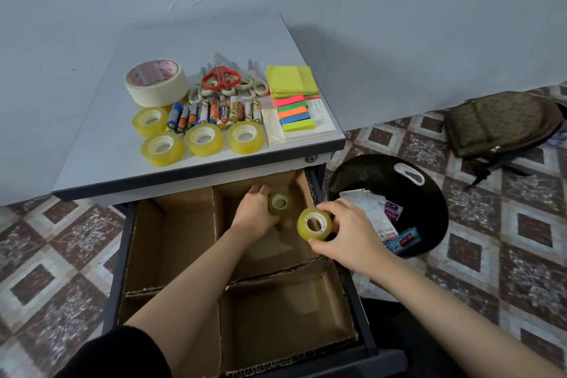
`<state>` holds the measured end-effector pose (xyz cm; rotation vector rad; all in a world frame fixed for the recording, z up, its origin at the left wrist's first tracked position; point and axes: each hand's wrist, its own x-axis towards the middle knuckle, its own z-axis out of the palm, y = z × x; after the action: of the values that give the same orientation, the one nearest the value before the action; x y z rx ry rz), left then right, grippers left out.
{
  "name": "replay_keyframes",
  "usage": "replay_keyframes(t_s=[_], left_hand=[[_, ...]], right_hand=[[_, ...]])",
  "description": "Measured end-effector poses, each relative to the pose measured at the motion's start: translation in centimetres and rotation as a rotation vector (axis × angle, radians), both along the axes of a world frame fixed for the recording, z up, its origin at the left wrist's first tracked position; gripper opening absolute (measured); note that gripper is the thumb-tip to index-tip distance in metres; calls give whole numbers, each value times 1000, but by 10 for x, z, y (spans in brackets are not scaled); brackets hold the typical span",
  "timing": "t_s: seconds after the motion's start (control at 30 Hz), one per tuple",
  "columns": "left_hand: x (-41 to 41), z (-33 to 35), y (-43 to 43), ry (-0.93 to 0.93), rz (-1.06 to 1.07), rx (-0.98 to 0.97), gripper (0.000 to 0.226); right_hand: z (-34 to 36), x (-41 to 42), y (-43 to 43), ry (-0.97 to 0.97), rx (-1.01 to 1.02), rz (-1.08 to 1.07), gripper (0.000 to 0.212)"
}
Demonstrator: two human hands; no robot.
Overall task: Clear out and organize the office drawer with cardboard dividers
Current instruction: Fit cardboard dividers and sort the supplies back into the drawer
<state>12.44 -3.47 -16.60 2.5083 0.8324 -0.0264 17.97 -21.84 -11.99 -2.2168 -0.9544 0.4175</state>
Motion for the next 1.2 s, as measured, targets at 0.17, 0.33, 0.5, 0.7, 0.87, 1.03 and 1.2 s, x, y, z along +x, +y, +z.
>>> replay_keyframes(t_s=[0.17,0.33,0.5,0.7,0.87,1.03,1.2], left_hand=[[-37,28,5,42,-133,31,55],[-90,40,3,-59,-212,261,60],[-126,25,0,-43,-154,219,69],[-130,20,-1,-135,-88,100,68],[-130,22,-1,-121,-66,67,70],[-130,22,-1,-117,-68,63,70],[-130,19,1,-113,-69,56,71]], right_hand=[[7,-3,3,-5,-12,-23,46],[16,-10,17,-33,-45,8,59],[18,-19,37,-56,-154,143,62],[8,-28,57,-135,-396,250,64],[0,-30,67,-160,-569,237,51],[-7,-27,69,-129,-652,240,34],[-11,-26,73,-199,-712,238,18]])
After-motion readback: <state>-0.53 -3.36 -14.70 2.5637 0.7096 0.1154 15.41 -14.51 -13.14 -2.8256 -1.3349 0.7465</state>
